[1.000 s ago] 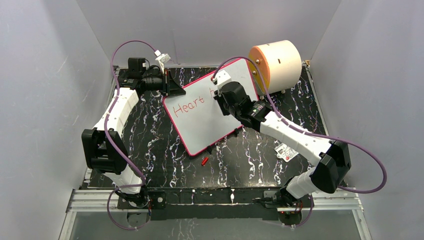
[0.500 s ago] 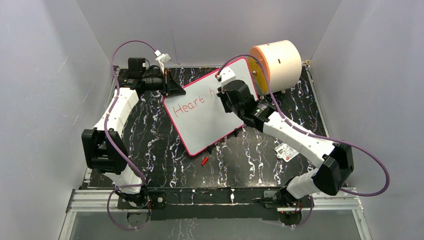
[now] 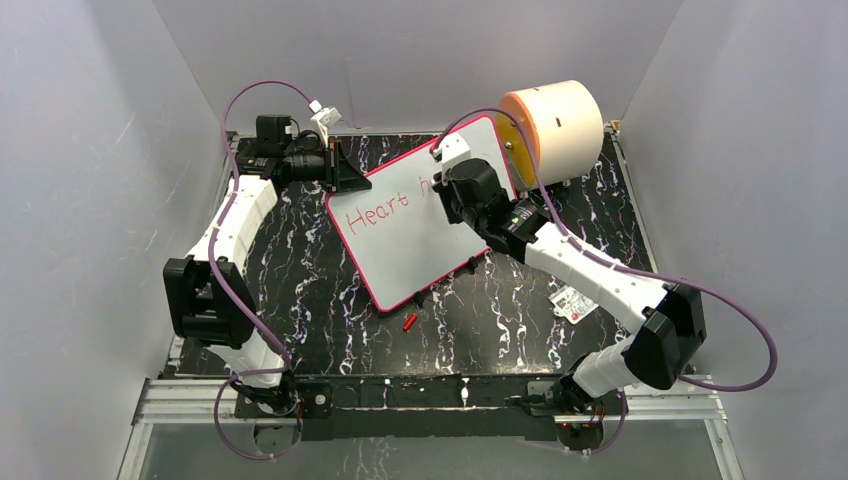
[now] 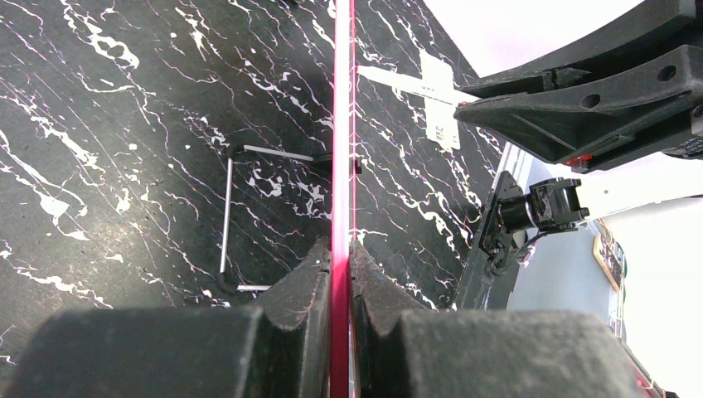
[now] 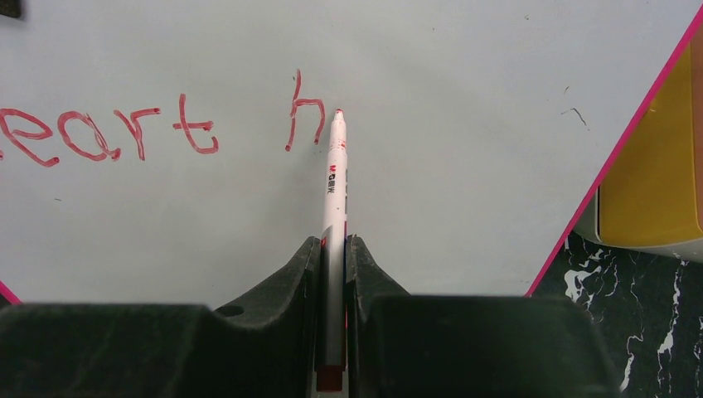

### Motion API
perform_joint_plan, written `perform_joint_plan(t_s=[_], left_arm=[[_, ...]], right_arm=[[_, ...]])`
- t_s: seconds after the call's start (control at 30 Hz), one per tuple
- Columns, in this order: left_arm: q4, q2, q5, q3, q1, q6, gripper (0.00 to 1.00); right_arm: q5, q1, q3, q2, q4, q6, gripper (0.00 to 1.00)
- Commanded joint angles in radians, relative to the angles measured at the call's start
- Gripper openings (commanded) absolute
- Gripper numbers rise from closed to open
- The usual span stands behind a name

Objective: Write a sentence on the whiteboard

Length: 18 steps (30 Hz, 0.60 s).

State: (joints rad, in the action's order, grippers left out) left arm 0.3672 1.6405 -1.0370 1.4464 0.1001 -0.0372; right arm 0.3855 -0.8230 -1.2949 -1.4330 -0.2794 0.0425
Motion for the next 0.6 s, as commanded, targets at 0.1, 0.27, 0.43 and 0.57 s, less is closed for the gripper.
perform_joint_plan(t_s=[0.1,0.27,0.43,0.57], left_arm=[[0.066,-0.010,-0.011,-0.023,0.012,0.012,0.00],[0.067,-0.010,-0.014,-0.023,0.012,0.014,0.00],[0.066,-0.009,-0.014,-0.024,0.012,0.012,0.00],[0.067,-0.008,-0.013,-0.024,0.012,0.013,0.00]], right_arm=[[-0.018,0.011,-0.017,-0.019,0.059,0.003,0.00],[-0.039,0.013,-0.020,-0.020,0.041,0.006,0.00],[-0.058,0.013,-0.026,-0.017,0.009,0.008,0.00],[-0.063,0.013,-0.027,-0.015,-0.016,0.008,0.00]])
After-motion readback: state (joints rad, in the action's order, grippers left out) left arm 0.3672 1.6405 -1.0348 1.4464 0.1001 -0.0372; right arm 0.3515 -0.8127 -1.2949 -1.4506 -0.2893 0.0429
